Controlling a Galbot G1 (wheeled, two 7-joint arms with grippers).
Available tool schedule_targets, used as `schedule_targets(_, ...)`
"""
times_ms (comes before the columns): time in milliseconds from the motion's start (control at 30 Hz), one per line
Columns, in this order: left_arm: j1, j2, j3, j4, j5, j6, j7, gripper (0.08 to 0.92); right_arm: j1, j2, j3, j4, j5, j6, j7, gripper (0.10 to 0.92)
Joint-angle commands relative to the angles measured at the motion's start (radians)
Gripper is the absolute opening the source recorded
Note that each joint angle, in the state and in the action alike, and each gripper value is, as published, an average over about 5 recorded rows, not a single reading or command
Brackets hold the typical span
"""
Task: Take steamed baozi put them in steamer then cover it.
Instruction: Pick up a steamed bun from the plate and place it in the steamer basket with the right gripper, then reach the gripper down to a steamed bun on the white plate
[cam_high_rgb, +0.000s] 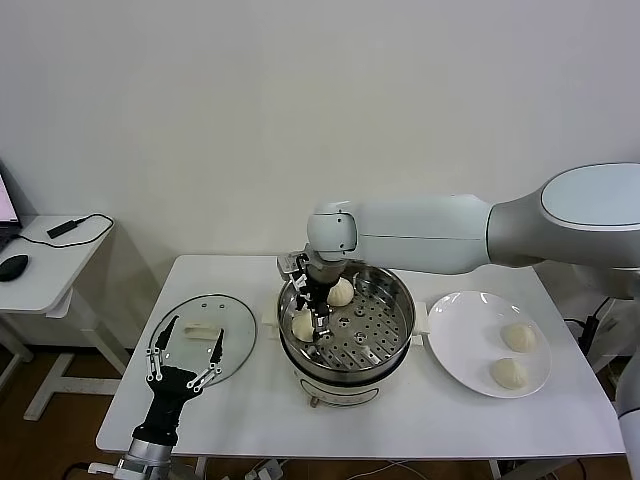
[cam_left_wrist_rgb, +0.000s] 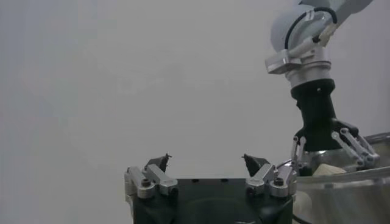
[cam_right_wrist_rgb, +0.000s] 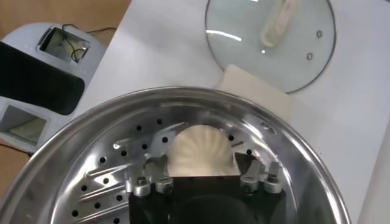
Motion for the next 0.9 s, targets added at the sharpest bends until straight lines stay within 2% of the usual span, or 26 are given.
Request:
schedule_targets(33,0.000,-0.001,0.002,-0.003,0.001,0.001,0.000,0.823,0.084,-0.149,0.031,0.133,-0.047,0.005,-0.030,0.822)
schedule_targets(267,-0.006,-0.001,0.012,-0.008,0.004,0.004,0.001,0.823,0.248,-0.474,0.034,0.276,-0.144,0.058,-0.161,0.823)
schedule_targets(433,-0.004,-0.002,0.018,-0.012,0.009,0.006,0.002,0.823,0.299,-0.704,0.001,0.274,-0.240,0.156,-0.235,0.823)
schedule_targets(567,-0.003,-0.002,0.018,-0.011,0.012,0.006,0.002,0.823,0.210,-0.858,0.008,0.230,-0.329,0.222,-0.251,0.823)
schedule_targets(733,-0.004,-0.003,0.023,-0.007,0.014,0.004,0.002,0.823,0.052,-0.989,0.039,0.165,-0.391,0.257,-0.239,0.823)
schedule_targets(900,-0.007,-0.007,0.030,-0.001,0.021,0.005,0.000,0.823,-0.117,-1.021,0.100,0.101,-0.448,0.274,-0.212,0.823)
